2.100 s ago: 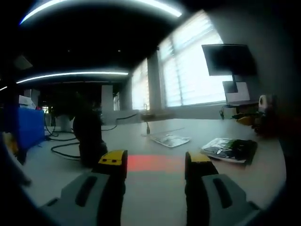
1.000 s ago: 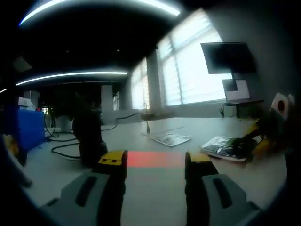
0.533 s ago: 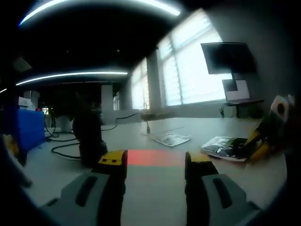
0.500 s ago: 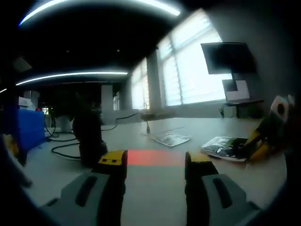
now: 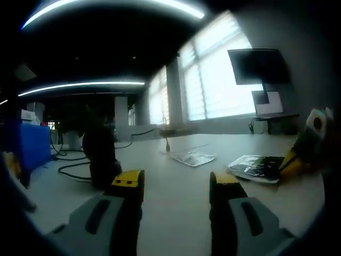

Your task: Clip sheet goods on table flip sheet goods clip sheet goods scan sheet goods put sheet goods back to table

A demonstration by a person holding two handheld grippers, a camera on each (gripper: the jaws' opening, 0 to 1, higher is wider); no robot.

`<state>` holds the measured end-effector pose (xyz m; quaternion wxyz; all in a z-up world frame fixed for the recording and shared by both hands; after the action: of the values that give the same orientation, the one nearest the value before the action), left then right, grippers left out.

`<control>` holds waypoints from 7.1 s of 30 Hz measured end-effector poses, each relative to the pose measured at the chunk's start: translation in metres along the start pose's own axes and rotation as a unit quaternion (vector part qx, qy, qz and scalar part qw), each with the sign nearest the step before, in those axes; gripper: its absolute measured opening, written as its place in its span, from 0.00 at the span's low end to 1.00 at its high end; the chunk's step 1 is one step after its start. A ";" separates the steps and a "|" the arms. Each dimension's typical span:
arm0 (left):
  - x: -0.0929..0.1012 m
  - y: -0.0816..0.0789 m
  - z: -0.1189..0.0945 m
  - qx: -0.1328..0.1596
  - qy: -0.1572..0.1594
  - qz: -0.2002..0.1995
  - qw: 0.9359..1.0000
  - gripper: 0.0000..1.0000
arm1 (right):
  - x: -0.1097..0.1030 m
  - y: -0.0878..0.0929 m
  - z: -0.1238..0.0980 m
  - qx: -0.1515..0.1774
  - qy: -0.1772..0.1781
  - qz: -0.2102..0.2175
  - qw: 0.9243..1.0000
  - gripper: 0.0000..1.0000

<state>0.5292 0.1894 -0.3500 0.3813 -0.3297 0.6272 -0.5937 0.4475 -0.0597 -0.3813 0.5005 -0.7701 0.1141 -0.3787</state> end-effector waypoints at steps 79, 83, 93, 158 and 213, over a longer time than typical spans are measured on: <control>0.000 0.001 0.000 -0.004 -0.003 0.001 1.000 0.42 | 0.066 -0.029 -0.020 0.037 0.127 0.163 0.978 0.00; 0.000 0.000 0.000 -0.003 -0.004 0.002 1.000 0.42 | 0.078 -0.037 -0.022 0.044 0.144 0.171 0.974 0.00; 0.000 0.002 0.001 -0.011 -0.008 0.013 1.000 0.42 | 0.090 -0.045 -0.027 0.053 0.167 0.185 0.967 0.00; 0.001 0.003 0.001 -0.012 -0.005 0.017 1.000 0.42 | 0.169 -0.016 -0.079 0.113 0.303 0.383 0.865 0.00; 0.002 0.002 0.000 -0.009 -0.002 0.016 1.000 0.42 | 0.155 0.125 -0.150 0.164 0.474 0.652 0.568 0.00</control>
<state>0.5287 0.1876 -0.3520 0.3889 -0.3244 0.6366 -0.5816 0.4752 -0.3078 -0.3841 0.6036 -0.1009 0.7424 -0.2725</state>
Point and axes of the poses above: the point that each gripper's makers call its tool centre point, and the gripper's own axes: z roughly forward along the fingers, x roughly to its right, y roughly out of its underside, the point moved 7 cm from there along -z, roughly backward along the fingers, and after that the axes turned 4 degrees about -x, right-handed, at the moved point
